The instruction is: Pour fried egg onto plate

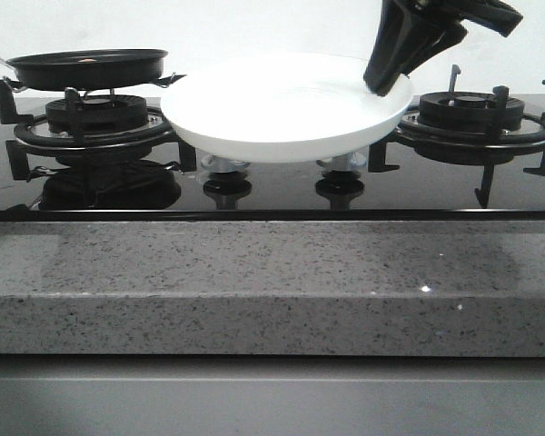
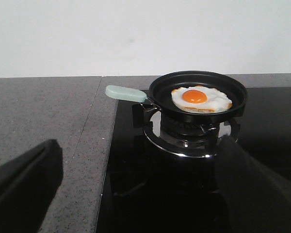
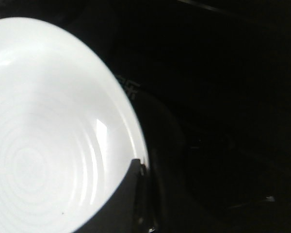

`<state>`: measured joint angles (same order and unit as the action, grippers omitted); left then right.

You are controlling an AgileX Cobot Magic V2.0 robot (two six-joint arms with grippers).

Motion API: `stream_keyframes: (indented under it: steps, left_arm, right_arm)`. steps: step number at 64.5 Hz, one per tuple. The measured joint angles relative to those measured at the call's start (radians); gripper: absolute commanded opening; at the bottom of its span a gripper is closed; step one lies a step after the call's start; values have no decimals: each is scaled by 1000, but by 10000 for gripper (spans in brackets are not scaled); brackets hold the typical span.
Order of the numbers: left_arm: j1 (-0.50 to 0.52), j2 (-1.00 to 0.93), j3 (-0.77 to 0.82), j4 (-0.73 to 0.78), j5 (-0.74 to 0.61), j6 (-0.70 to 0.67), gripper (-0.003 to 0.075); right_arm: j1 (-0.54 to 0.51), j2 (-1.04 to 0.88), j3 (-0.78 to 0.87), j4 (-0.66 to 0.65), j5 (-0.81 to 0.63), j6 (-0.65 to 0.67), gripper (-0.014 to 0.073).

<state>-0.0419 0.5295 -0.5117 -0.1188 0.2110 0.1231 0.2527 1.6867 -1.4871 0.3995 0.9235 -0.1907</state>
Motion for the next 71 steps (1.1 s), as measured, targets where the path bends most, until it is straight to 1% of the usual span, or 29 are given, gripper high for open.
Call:
stream_keyframes:
  steps: [8, 14, 20, 26, 30, 37, 49, 55, 61, 65, 71]
  left_arm:
    - [0, 0, 0, -2, 0, 0, 616]
    - [0, 0, 0, -33, -1, 0, 616]
    - [0, 6, -5, -103, 8, 0, 616]
    - [0, 42, -31, -211, 40, 0, 617]
    - [0, 102, -59, -310, 75, 0, 617]
    - [0, 231, -121, -405, 140, 0, 617]
    - [6, 468, -263, -468, 210, 0, 617]
    - [45, 578, -348, -509, 251, 0, 617]
    - [118, 678, -436, -582, 306, 26, 617]
    - [181, 744, -495, -673, 361, 79, 617]
    - [261, 830, -565, -829, 451, 203, 617]
  right_arm:
    - [0, 0, 0, 0, 0, 0, -57]
    - [0, 0, 0, 0, 0, 0, -57]
    - [0, 0, 0, 0, 0, 0, -57]
    - [0, 0, 0, 2, 0, 0, -57]
    - [0, 0, 0, 2, 0, 0, -57]
    - [0, 0, 0, 2, 0, 0, -57]
    - [0, 0, 0, 2, 0, 0, -57]
    - [0, 0, 0, 2, 0, 0, -57]
    - [0, 0, 0, 2, 0, 0, -57]
    - [0, 0, 0, 2, 0, 0, -57]
    - [0, 0, 0, 2, 0, 0, -57]
